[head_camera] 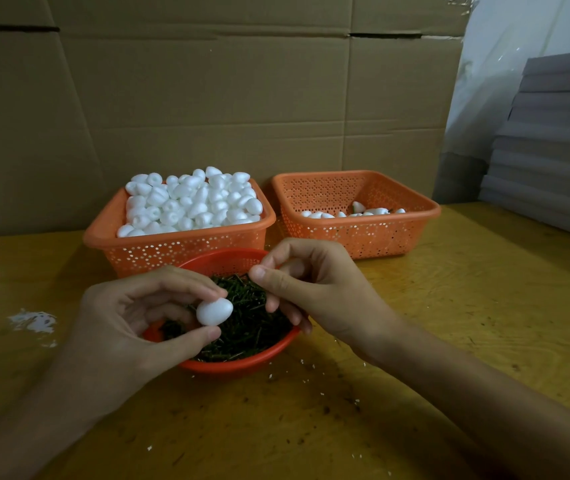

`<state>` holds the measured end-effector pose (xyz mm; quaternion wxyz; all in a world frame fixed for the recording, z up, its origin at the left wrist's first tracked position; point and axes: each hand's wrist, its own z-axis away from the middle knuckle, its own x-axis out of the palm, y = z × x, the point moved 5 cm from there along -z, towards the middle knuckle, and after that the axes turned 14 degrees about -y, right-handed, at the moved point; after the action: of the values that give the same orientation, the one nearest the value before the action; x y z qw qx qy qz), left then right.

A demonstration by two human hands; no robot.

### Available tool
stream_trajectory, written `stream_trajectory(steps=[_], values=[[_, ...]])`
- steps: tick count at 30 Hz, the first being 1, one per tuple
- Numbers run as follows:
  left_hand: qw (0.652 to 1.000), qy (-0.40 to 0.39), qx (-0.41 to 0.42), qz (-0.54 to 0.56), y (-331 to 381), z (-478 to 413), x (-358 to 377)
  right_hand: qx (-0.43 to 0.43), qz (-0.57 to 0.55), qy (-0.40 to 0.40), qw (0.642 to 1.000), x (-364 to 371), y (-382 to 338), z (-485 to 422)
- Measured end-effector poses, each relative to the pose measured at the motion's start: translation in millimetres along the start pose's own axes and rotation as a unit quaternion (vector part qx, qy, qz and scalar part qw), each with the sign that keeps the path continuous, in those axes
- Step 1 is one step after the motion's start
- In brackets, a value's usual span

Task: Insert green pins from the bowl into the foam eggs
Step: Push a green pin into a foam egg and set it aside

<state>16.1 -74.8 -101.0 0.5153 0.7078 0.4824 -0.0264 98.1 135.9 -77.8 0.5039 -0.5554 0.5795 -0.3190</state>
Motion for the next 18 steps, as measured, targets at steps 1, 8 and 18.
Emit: stream_trajectory(steps=[1, 8, 18], values=[[1.000, 0.003, -0.002, -0.002, 0, 0, 0, -0.002, 0.000, 0.001, 1.000, 0, 0, 0], [1.000, 0.010, -0.009, 0.010, 5, -1, 1, -0.011, 0.008, 0.000, 1.000, -1, 1, 0], [0.998, 0.041, 0.017, 0.039, 24, -7, 5, -0.003, 0.018, -0.008, 1.000, -1, 2, 0]])
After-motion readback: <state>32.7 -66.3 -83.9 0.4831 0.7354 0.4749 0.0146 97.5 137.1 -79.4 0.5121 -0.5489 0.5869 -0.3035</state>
